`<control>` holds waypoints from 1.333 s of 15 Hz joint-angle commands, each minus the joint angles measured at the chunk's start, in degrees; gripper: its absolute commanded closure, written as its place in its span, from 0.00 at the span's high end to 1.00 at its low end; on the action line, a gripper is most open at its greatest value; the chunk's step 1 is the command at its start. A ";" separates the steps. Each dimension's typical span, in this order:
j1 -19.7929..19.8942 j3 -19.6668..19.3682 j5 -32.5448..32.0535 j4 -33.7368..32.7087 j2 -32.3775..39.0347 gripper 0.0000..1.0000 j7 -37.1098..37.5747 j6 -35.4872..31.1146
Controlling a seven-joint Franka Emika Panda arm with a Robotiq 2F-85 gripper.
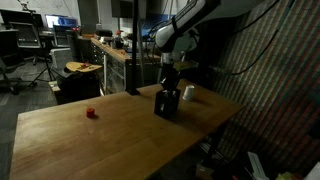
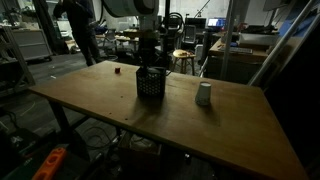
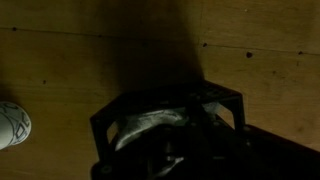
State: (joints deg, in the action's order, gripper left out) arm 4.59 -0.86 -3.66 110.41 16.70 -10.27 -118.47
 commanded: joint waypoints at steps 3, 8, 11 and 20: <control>0.10 -0.36 1.50 0.44 -1.68 0.06 -0.14 0.28; -0.16 -0.12 1.64 -0.28 -2.19 0.06 -0.29 0.59; -0.57 0.22 1.55 -1.35 -2.53 0.06 -0.42 0.59; -1.82 0.90 0.74 -4.59 -0.47 0.06 -0.79 -0.27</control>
State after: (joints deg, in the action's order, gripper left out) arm 2.93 0.13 -3.23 107.64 15.31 -10.32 -118.59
